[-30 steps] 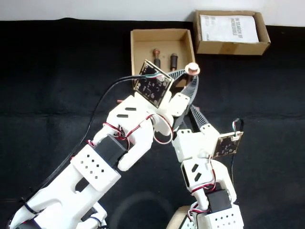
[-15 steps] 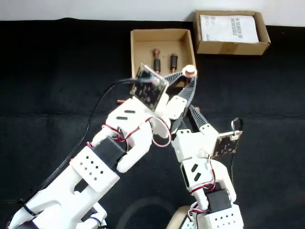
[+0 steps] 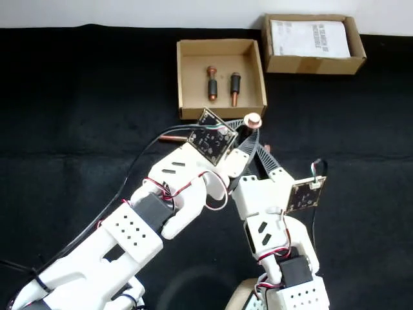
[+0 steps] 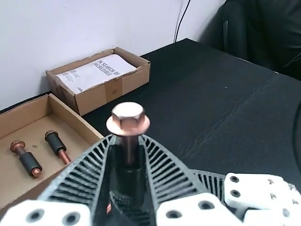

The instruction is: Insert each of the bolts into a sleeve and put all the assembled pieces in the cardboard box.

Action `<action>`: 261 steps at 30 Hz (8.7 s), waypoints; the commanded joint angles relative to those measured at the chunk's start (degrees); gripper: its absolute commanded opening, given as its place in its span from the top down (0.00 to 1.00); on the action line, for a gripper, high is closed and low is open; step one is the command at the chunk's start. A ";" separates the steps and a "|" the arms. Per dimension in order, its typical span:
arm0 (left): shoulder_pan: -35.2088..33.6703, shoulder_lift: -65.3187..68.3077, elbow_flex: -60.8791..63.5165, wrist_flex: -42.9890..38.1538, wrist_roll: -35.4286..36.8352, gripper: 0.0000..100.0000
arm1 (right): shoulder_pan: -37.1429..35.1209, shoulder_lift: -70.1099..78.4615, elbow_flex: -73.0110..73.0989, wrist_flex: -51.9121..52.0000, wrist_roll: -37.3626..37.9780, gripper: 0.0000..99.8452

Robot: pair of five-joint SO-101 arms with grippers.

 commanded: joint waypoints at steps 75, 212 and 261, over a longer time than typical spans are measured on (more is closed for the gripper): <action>-48.92 -61.76 45.58 24.62 6.15 0.99 | 3.47 73.27 -72.92 24.22 -6.86 0.99; -51.91 -61.76 45.58 36.57 5.89 0.99 | -15.08 170.24 -180.97 88.31 24.26 0.99; -45.23 -59.91 35.91 51.43 -26.55 0.95 | 18.51 28.00 -76.26 88.22 6.95 0.99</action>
